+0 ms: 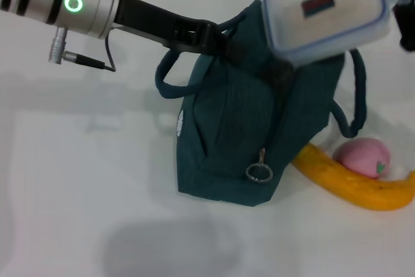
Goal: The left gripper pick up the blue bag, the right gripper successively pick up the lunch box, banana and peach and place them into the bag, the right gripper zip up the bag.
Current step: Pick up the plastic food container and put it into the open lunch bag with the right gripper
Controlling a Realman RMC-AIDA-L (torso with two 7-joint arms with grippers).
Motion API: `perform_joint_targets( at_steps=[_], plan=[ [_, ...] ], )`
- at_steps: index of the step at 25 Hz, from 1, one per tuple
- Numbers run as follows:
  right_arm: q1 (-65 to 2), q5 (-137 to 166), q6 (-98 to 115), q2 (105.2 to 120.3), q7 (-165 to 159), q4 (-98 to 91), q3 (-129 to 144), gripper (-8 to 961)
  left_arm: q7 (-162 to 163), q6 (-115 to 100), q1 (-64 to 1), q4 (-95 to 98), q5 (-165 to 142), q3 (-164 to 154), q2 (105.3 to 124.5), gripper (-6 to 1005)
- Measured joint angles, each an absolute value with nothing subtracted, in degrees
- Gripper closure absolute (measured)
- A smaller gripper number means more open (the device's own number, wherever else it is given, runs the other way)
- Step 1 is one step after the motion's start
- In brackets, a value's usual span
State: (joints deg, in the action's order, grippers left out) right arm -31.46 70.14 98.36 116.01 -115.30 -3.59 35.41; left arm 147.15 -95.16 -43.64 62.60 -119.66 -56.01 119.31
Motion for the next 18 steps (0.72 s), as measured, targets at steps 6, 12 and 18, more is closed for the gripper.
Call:
perform_joint_targets(
  at_steps=[6,12,18],
  plan=[
    [-27.3,70.2,97.9,115.71,-113.3,-4.9,37.4,840,147.0,-95.1,-43.5,62.4,-120.0,-56.1,119.29,950],
    [-27.7,70.3,96.0,115.69,-112.0,-6.1,45.5,837,147.0,-94.8,-43.8,62.4,-120.0,-56.2,119.32,950],
    [-30.5,70.4,95.6,116.03,-104.6,-8.1,50.3,834,146.9,-94.7,-44.1,62.3,-120.0,-56.3,119.38,950]
  ],
)
